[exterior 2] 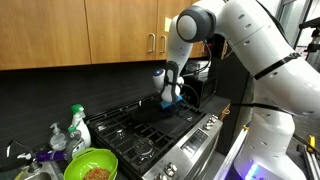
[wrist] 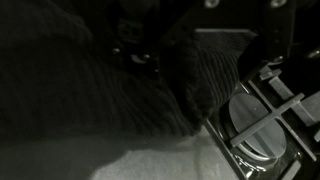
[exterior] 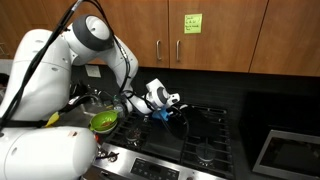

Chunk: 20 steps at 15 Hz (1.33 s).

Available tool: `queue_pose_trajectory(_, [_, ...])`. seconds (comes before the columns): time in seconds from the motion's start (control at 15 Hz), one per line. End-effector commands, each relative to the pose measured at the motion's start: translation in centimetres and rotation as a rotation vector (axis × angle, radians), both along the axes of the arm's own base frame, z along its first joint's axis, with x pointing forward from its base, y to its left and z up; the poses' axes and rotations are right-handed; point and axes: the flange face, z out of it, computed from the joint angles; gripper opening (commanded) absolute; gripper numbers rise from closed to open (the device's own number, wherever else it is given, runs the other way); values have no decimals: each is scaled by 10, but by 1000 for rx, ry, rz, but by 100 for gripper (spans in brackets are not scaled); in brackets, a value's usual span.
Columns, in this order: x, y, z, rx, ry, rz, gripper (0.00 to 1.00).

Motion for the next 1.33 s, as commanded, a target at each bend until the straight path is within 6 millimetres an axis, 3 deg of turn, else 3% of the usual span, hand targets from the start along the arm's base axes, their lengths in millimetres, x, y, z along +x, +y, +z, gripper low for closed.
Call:
queue_pose_trajectory(0.0, [14, 16, 23, -35, 5, 57, 100])
queue_pose_trajectory(0.27, [29, 36, 31, -57, 7, 99, 100])
queue_pose_trajectory(0.87, [68, 89, 16, -77, 118, 136, 100])
queue_pose_trajectory(1.0, [74, 91, 12, -98, 139, 140, 100])
queue_pose_trajectory(1.27, [70, 72, 4, -133, 181, 129, 100])
